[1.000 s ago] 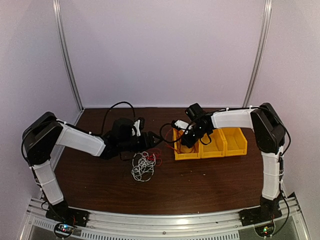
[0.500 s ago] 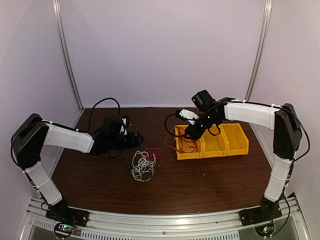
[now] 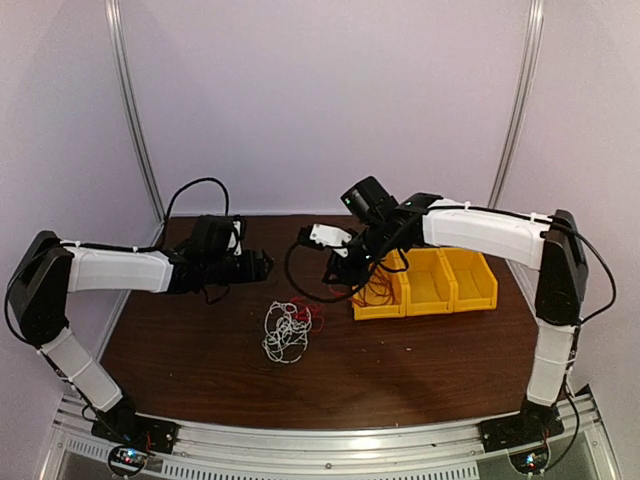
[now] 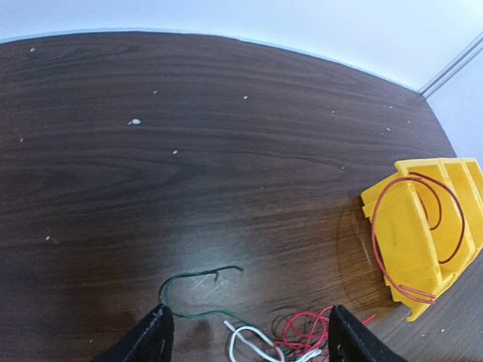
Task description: Untangle the cables
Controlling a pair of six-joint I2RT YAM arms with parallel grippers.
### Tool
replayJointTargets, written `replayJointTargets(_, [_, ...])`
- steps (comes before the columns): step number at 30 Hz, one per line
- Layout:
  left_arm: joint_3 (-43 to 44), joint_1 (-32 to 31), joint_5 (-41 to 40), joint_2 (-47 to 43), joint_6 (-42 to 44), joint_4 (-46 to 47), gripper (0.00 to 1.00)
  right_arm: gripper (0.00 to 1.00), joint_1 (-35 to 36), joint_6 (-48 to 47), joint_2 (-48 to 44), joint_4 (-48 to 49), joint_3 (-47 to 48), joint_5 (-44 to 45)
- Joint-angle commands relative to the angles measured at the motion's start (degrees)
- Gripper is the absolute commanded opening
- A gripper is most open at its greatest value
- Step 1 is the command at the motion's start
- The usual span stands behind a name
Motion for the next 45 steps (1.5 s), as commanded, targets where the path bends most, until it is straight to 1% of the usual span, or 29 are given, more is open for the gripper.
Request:
replayJointTargets(1, [-4.58, 1.63, 1.44, -3.98, -2.31, 1.66, 0.71, 0.38, 2.02, 1.7, 10.12, 0.02, 8.24, -3.04])
replayJointTargets(5, [-6.63, 1.71, 1.01, -6.18, -2.29, 1.97, 0.71, 0.43, 2.11, 2.97, 17.87, -1.63, 14.44, -1.58])
replayJointTargets(9, [-8.21, 1.71, 0.64, -7.39, -2.17, 2.84, 0.71, 0.43, 2.11, 3.25, 21.08, -1.68, 16.45, -0.35])
replayJointTargets(12, [-8.68, 1.71, 1.64, -6.97, -2.45, 3.9, 0.71, 0.41, 2.17, 3.22, 22.67, -3.32, 17.72, -1.89])
replayJointTargets(13, [-8.73, 1.71, 1.91, -6.49, -2.54, 4.36, 0.71, 0.38, 2.2, 3.25, 23.07, -3.62, 17.95, -2.29])
replayJointTargets(14, [-8.84, 1.71, 2.09, -6.21, -2.64, 4.67, 0.71, 0.31, 2.16, 3.4, 23.36, -3.75, 18.07, -2.39])
replayJointTargets(15, [-8.83, 1.71, 2.28, -5.86, -2.73, 5.07, 0.71, 0.2, 2.15, 3.64, 23.52, -3.78, 18.08, -2.44])
replayJointTargets(17, [-8.99, 1.71, 3.16, -5.3, -2.53, 6.12, 0.71, 0.03, 2.16, 4.0, 23.07, -3.85, 18.27, -2.33])
replayJointTargets(18, [-9.26, 1.71, 4.33, -5.11, -2.24, 7.4, 0.71, 0.0, 2.16, 3.96, 22.49, -4.28, 18.72, -2.4])
replayJointTargets(19, [-9.87, 1.71, 6.25, -5.04, -1.84, 9.15, 0.71, 0.0, 2.16, 4.13, 21.58, -4.56, 19.08, -2.5])
replayJointTargets(21, [-12.43, 1.67, 10.67, -5.53, -0.72, 16.47, 0.7, 0.0, 2.31, 4.49, 18.76, -5.15, 20.15, -2.72])
replayJointTargets(22, [-14.49, 1.59, 14.99, -6.04, 0.14, 22.73, 0.7, 0.0, 2.33, 4.78, 17.24, -5.48, 20.85, -3.39])
replayJointTargets(24, [-21.67, 0.51, 23.65, -7.65, 1.07, 42.05, 0.71, 0.0, 2.33, 5.31, 13.92, -5.78, 22.33, -5.6])
replayJointTargets(25, [-24.75, -0.49, 24.57, -8.06, 1.03, 51.47, 0.72, 0.0, 2.33, 5.51, 11.86, -5.82, 22.91, -6.88])
replayJointTargets(26, [-26.27, -1.5, 23.95, -7.83, 1.03, 56.76, 0.73, 0.0, 2.41, 5.87, 10.54, -5.73, 23.47, -7.97])
replayJointTargets(27, [-26.21, -2.21, 23.25, -6.8, 1.4, 58.66, 0.73, 0.0, 2.49, 6.25, 9.7, -5.79, 24.16, -8.65])
replayJointTargets(31, [-20.51, -4.02, 21.17, 1.98, 3.35, 57.91, 0.68, 0.0, 2.58, 6.21, 8.16, -7.99, 28.76, -12.29])
replayJointTargets(33, [-16.36, -4.17, 17.86, 7.12, 2.38, 53.68, 0.64, 0.0, 2.6, 6.21, 7.56, -9.03, 30.91, -13.74])
replayJointTargets(37, [-10.8, -4.16, 15.72, 16.21, 0.36, 50.6, 0.6, 0.0, 2.45, 5.01, 4.3, -9.06, 34.57, -12.83])
replayJointTargets(39, [-9.64, -4.13, 15.84, 19.0, -0.54, 50.26, 0.6, 0.0, 2.18, 4.13, 1.06, -7.31, 35.15, -11.43])
replayJointTargets(42, [-7.84, -4.09, 14.87, 21.75, -1.92, 46.66, 0.6, 0.0, 1.86, 1.85, -3.21, -5.5, 37.54, -7.9])
replayJointTargets(45, [-7.34, -4.09, 13.84, 22.31, -2.34, 44.39, 0.6, 0.0, -0.89, 0.71, -5.24, -5.71, 40.41, -5.94])
